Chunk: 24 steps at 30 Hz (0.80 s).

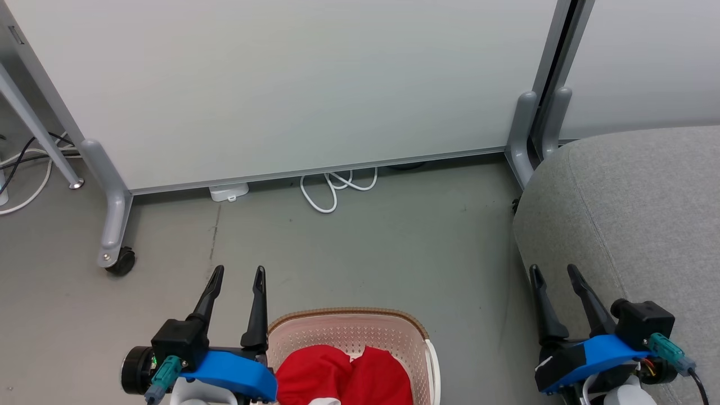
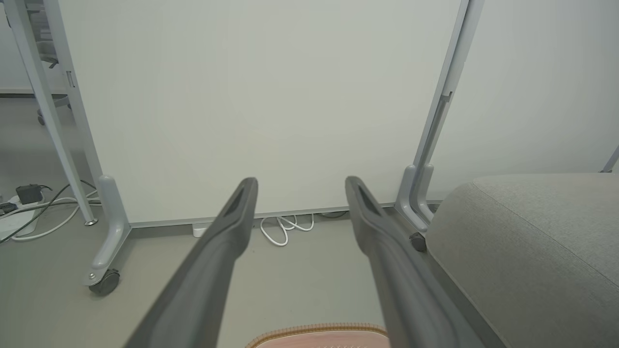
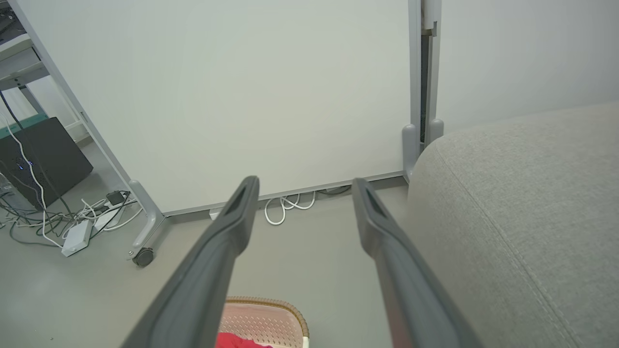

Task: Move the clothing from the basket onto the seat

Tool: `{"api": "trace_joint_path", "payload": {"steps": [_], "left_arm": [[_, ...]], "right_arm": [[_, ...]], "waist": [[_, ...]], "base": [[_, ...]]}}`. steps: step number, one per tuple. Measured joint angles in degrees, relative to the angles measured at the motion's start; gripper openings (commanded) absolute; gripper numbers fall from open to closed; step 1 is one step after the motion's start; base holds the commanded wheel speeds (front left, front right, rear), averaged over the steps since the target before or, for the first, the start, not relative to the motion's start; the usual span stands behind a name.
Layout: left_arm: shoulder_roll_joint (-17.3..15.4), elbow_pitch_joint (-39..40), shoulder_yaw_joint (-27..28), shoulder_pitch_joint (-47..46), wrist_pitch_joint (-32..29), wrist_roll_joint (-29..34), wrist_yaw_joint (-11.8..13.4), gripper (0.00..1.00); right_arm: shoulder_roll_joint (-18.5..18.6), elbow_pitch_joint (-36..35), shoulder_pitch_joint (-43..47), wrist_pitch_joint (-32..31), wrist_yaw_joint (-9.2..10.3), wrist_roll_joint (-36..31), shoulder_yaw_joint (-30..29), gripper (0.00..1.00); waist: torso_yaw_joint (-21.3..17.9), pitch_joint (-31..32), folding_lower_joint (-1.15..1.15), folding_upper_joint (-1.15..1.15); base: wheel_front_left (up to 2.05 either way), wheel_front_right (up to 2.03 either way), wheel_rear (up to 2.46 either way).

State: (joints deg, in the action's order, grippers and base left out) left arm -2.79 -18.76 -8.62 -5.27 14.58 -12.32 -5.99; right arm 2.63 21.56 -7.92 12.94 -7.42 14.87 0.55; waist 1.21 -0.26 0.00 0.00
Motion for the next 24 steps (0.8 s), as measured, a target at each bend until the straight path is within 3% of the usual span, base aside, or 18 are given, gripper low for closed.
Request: {"api": "trace_joint_path", "payload": {"steps": [24], "left_arm": [[-0.01, -0.21, 0.05, 0.03, 0.42, 0.71, 0.43, 1.0]], "right_arm": [[0.04, 0.42, -0.09, 0.49, -0.05, -1.6, -0.05, 1.0]], "waist": [[0.11, -0.28, 0.0, 0.0]], "base": [[0.0, 0.0, 0.0]]}}
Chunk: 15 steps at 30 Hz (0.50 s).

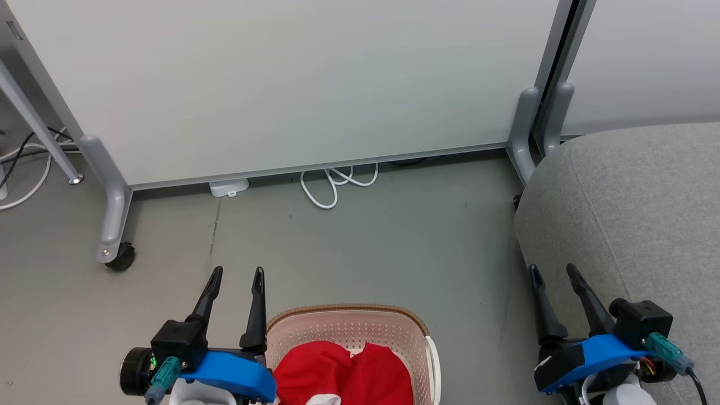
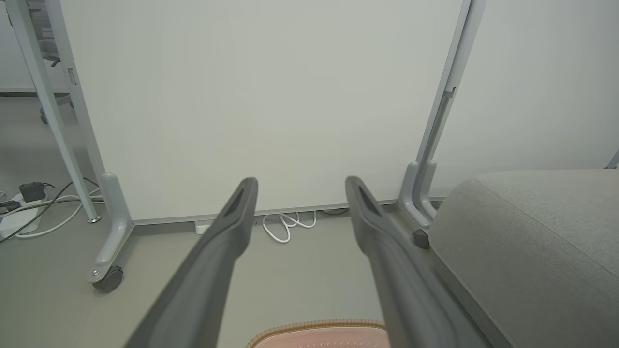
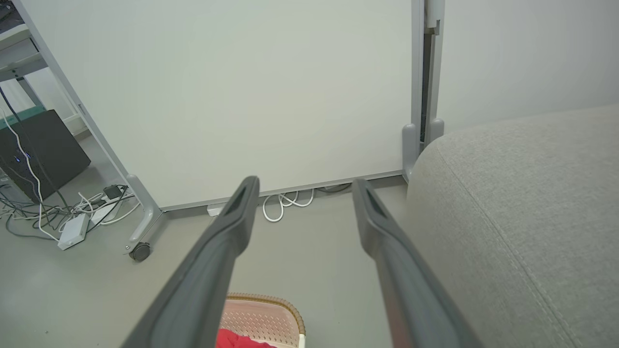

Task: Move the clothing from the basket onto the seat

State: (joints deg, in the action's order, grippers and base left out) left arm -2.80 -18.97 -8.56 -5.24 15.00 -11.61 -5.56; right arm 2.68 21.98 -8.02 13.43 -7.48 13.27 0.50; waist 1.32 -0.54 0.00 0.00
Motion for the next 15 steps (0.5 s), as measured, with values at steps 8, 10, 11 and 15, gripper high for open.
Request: {"api": "trace_joint_path", "payload": {"steps": [8, 10, 11, 15], "left_arm": [[-0.02, -1.64, -0.13, -1.03, 0.02, 0.54, -0.14, 1.0], [-0.01, -2.23, -0.14, -1.9, 0.07, 0.67, -0.4, 1.0], [-0.01, -2.4, -0.13, -2.23, 0.07, 0.88, -0.52, 1.0], [-0.02, -3.18, -0.09, -3.61, 0.08, 1.64, -0.65, 1.0]], "right_arm": [[0.01, -0.8, -1.5, 0.03, 0.0, 0.42, 0.68, 1.0], [0.02, -1.21, -2.6, 0.26, 0.0, 0.42, 0.99, 1.0], [0.02, -1.41, -3.03, 0.29, 0.0, 0.42, 1.13, 1.0], [0.02, -1.99, -4.41, 0.53, 0.0, 0.45, 1.47, 1.0]], "waist": [[-0.56, -3.24, 0.0, 0.0], [-0.96, -5.29, 0.0, 0.0], [-1.11, -6.13, 0.0, 0.0], [-1.56, -8.98, 0.0, 0.0]], "base": [[0.0, 0.0, 0.0], [0.0, 0.0, 0.0], [0.0, 0.0, 0.0], [0.0, 0.0, 0.0]]}}
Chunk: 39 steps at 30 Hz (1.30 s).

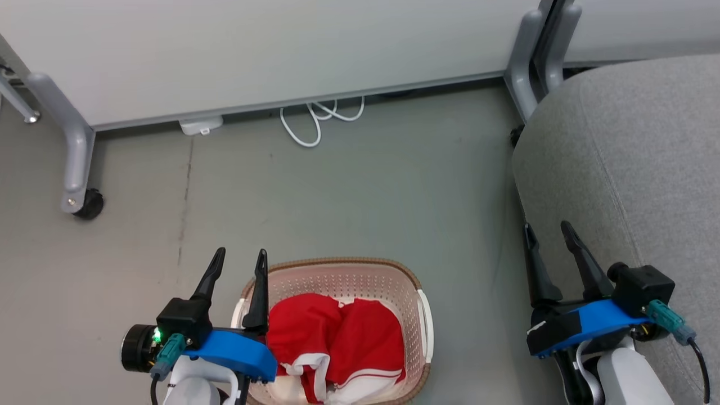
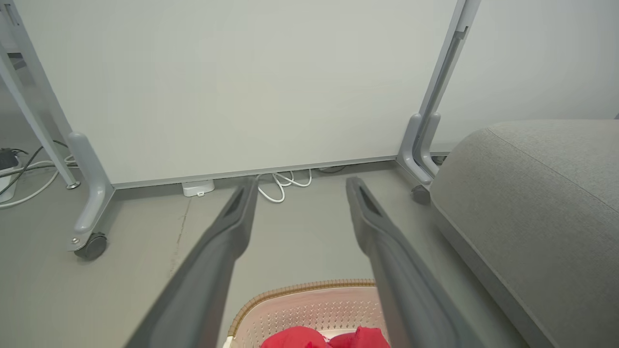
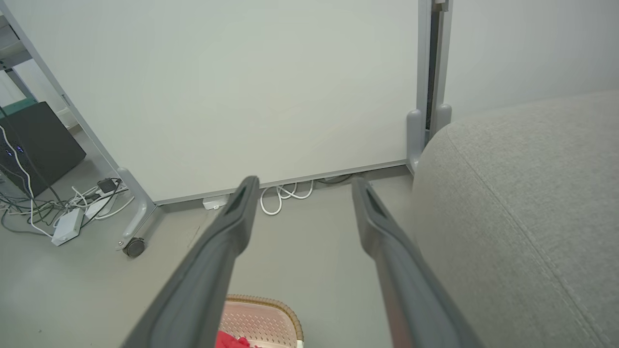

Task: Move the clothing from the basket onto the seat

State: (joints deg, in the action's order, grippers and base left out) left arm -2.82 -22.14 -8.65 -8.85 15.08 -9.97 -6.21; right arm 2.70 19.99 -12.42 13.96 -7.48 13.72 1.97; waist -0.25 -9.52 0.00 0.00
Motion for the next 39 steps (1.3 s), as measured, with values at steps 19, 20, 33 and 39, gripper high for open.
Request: {"api": "trace_joint_path", "payload": {"steps": [19, 20, 33, 39], "left_arm": [[-2.88, -19.3, -3.31, -13.58, -0.01, 1.29, -0.91, 1.0], [-3.18, -20.42, -3.52, -14.19, 0.0, 1.2, -0.91, 1.0], [-7.08, -34.4, -5.16, -21.61, -1.69, 1.12, -1.2, 1.0], [-8.22, -38.47, -4.53, -24.61, -3.22, 0.35, -0.4, 1.0]], "right_arm": [[0.07, -2.13, -11.09, 1.0, 0.0, 3.21, 5.68, 1.0], [0.07, -2.38, -11.22, 1.01, 0.0, 3.52, 5.87, 1.0], [0.1, -5.94, -13.65, 1.08, 0.0, 7.13, 8.53, 1.0], [0.09, -6.62, -14.35, 1.08, 0.0, 8.03, 9.21, 1.0]], "waist": [[-6.03, -22.14, 0.01, 0.0], [-6.48, -22.93, 0.01, 0.0], [-13.42, -32.02, 0.0, 0.0], [-15.2, -34.57, 0.0, 0.0]], "base": [[0.0, 0.0, 0.0], [0.0, 0.0, 0.0], [0.0, 0.0, 0.0], [0.0, 0.0, 0.0]]}}
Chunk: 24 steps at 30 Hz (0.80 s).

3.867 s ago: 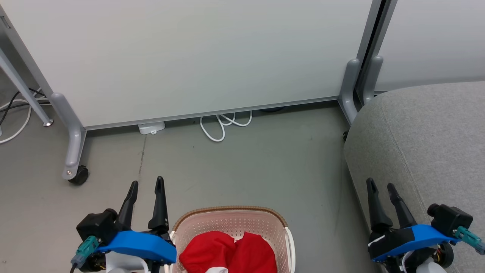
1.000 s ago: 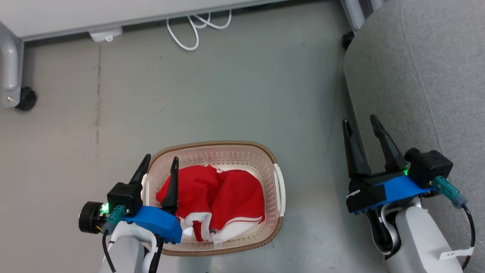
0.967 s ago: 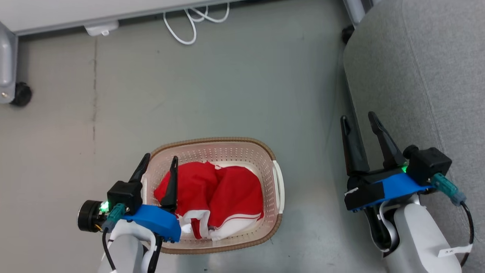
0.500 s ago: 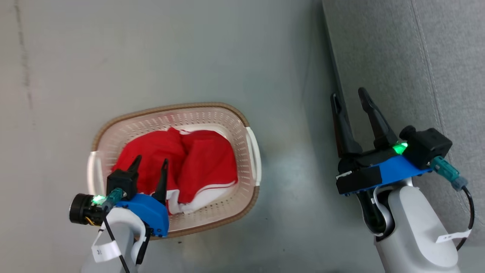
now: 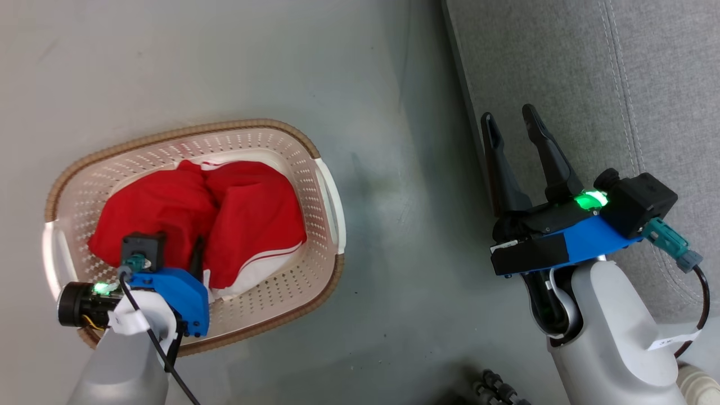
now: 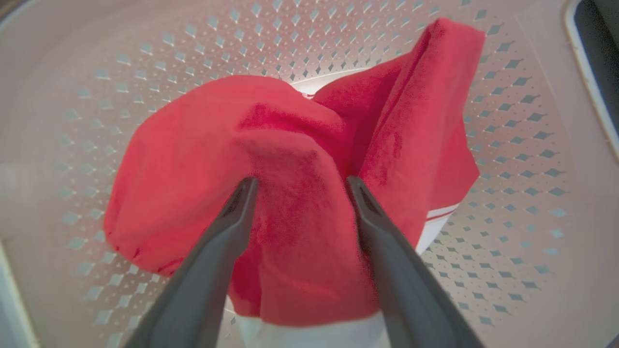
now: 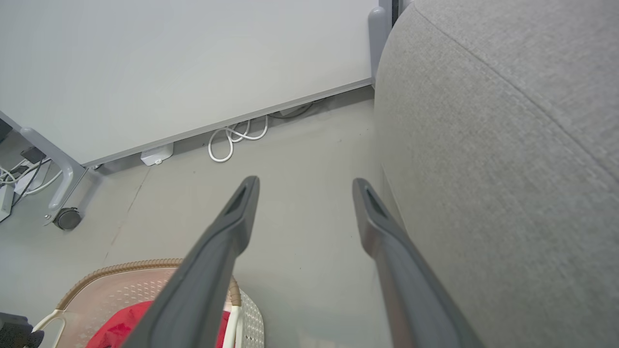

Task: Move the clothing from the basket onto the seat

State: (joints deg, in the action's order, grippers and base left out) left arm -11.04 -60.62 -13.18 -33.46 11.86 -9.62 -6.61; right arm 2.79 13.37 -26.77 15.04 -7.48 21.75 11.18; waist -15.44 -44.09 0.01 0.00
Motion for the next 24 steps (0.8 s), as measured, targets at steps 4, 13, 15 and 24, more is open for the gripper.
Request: {"api": "trace_joint_path", "payload": {"steps": [4, 13, 15, 24], "left_arm": [[-0.26, -2.55, 0.6, -1.87, -0.99, -0.77, 0.54, 1.0], [0.14, -7.89, 1.58, -4.64, -4.48, -2.58, 3.59, 0.73], [0.24, -8.53, 1.59, -4.94, -4.7, -2.88, 3.75, 0.0], [0.45, -10.16, 1.08, -5.82, -4.8, -3.39, 3.56, 0.0]], "right_arm": [[0.0, -0.4, -0.23, 0.0, 0.0, 0.62, 0.35, 1.0], [0.0, -0.6, -0.59, 0.0, 0.0, 1.65, 1.08, 1.0], [0.0, -0.6, -0.76, 0.0, 0.0, 1.88, 1.22, 1.0], [0.0, -0.51, -0.76, 0.0, 0.0, 2.03, 0.87, 1.0]], "waist": [[-0.98, -1.48, 0.0, 0.0], [-2.02, -2.8, 0.0, 0.0], [-2.13, -2.75, 0.0, 0.0], [-1.96, -2.18, -0.01, 0.0]], "base": [[0.0, 0.0, 0.0], [0.0, 0.0, 0.0], [0.0, 0.0, 0.0], [0.0, 0.0, 0.0]]}}
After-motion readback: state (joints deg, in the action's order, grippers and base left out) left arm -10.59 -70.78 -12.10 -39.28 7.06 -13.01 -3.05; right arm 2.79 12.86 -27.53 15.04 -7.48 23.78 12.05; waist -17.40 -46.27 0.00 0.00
